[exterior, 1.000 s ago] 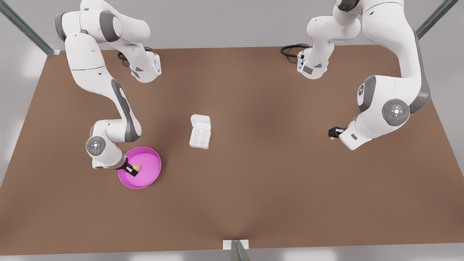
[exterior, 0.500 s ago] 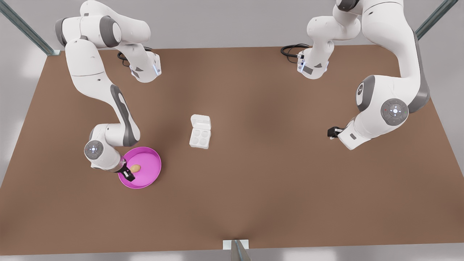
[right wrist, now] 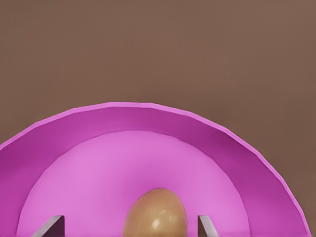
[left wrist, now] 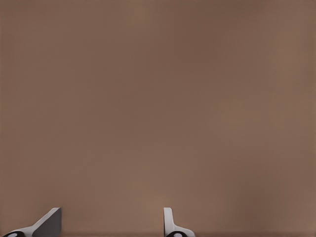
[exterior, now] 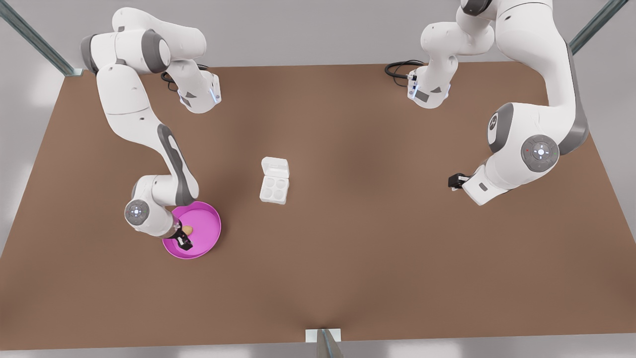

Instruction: Pack egg into the box and close the box lid

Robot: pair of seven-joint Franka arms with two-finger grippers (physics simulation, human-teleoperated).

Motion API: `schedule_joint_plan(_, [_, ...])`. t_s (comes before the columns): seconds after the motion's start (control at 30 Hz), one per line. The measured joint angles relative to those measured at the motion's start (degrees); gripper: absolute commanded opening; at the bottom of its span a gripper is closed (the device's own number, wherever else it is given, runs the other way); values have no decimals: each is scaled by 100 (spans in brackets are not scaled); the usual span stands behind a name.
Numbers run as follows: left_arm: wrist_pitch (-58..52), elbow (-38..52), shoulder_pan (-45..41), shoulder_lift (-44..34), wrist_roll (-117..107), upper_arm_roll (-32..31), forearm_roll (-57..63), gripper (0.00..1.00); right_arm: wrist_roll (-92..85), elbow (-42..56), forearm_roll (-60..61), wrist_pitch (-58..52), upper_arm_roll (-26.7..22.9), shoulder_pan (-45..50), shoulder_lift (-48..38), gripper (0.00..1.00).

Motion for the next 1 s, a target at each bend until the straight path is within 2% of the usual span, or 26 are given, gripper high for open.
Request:
schedule_joint_plan(0.5, [-1, 56, -16, 0, 8, 0, 32, 100, 59, -1, -3, -120, 0, -15, 81, 99])
schedule_joint_plan(0.57, [-3, 81, -26, 9, 9, 0, 40, 100, 55, 0, -3, -128, 0, -17, 84, 96])
schedule_joint_plan(0.77, [-7, 114, -27, 55, 11, 0, 50, 100, 46, 12, -7, -142, 0, -18, 85, 77])
schedule_joint_plan(1.0, [-8, 123, -27, 61, 12, 0, 54, 100, 20, 40, -19, -181, 0, -22, 85, 67])
